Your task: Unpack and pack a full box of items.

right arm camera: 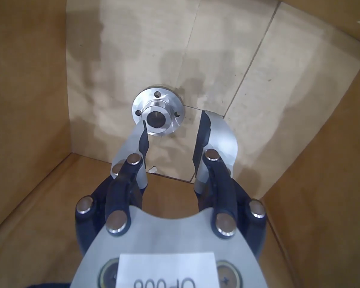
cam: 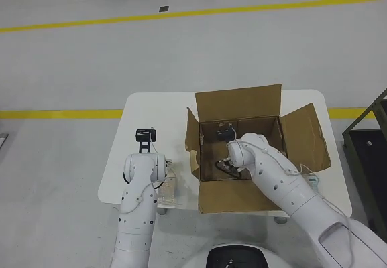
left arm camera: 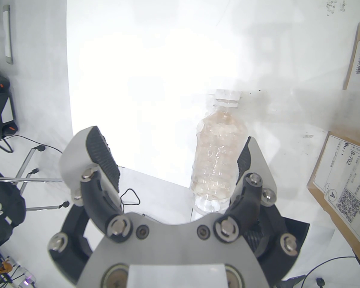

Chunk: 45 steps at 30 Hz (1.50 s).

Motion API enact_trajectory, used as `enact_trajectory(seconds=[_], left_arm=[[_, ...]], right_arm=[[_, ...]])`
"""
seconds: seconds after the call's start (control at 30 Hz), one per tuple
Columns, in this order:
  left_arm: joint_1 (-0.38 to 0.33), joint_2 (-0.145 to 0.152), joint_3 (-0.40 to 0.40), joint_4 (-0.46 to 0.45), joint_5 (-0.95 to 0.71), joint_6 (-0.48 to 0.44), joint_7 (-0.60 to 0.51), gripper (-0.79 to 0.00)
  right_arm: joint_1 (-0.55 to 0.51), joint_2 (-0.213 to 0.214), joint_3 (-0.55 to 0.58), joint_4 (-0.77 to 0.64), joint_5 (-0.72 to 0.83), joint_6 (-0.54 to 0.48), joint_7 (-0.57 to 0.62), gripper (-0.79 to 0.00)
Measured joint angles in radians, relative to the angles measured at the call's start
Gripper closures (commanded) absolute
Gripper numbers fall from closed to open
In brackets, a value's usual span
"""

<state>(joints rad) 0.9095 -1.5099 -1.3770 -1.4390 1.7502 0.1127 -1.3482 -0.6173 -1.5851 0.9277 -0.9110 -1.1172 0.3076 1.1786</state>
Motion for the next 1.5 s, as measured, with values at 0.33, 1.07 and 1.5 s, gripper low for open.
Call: enact_trajectory(seconds=[0.33, 1.07, 1.5], left_arm=[[0.000, 0.000, 0.000, 0.000, 0.000, 0.000, 0.000, -0.785], [0.000, 0.000, 0.000, 0.000, 0.000, 0.000, 0.000, -0.785], [0.000, 0.000, 0.000, 0.000, 0.000, 0.000, 0.000, -0.785]], right_arm=[[0.046, -0.030, -0.036, 0.111, 0.032, -0.024, -0.026, -0.366], [0.104, -0.077, -0.068, 0.249, 0.066, -0.025, -0.067, -0.188], [0.118, -0.089, -0.067, 0.263, 0.069, -0.026, -0.084, 0.000]])
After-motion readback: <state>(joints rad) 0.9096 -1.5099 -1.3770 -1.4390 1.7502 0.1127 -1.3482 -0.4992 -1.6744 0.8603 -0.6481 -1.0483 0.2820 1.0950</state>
